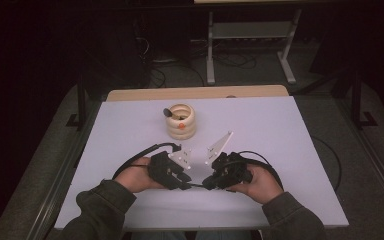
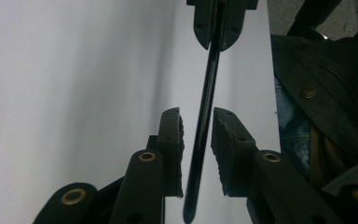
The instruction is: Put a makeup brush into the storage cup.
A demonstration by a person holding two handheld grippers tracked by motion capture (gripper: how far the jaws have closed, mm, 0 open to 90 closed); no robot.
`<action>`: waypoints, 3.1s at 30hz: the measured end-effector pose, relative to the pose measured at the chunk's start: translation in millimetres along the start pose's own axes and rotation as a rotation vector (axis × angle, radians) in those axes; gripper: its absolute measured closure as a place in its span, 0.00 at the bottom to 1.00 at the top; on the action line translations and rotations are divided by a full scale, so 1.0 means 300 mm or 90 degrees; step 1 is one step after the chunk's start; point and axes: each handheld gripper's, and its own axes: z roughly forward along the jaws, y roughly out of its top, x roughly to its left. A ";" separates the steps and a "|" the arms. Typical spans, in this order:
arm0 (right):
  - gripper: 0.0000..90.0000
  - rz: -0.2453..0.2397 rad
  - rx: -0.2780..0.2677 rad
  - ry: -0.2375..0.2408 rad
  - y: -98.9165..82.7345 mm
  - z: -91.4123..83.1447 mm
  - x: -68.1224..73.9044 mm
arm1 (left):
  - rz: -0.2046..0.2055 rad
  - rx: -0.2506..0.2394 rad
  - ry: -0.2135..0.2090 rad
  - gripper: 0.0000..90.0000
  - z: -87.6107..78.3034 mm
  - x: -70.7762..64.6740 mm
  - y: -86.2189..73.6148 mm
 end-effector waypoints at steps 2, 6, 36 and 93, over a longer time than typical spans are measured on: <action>0.94 -0.001 0.000 0.001 0.002 0.001 -0.003 | -0.004 -0.004 -0.006 0.87 0.001 -0.003 -0.001; 0.94 0.000 0.002 0.003 0.001 0.005 -0.002 | 0.010 0.005 -0.003 0.91 0.004 -0.008 0.001; 0.94 -0.027 0.046 0.036 -0.007 0.023 -0.037 | 0.009 0.005 0.003 0.85 0.009 -0.015 -0.026; 0.65 0.013 -0.028 0.018 0.066 -0.041 -0.036 | -0.032 -0.055 0.031 0.95 0.003 -0.026 -0.101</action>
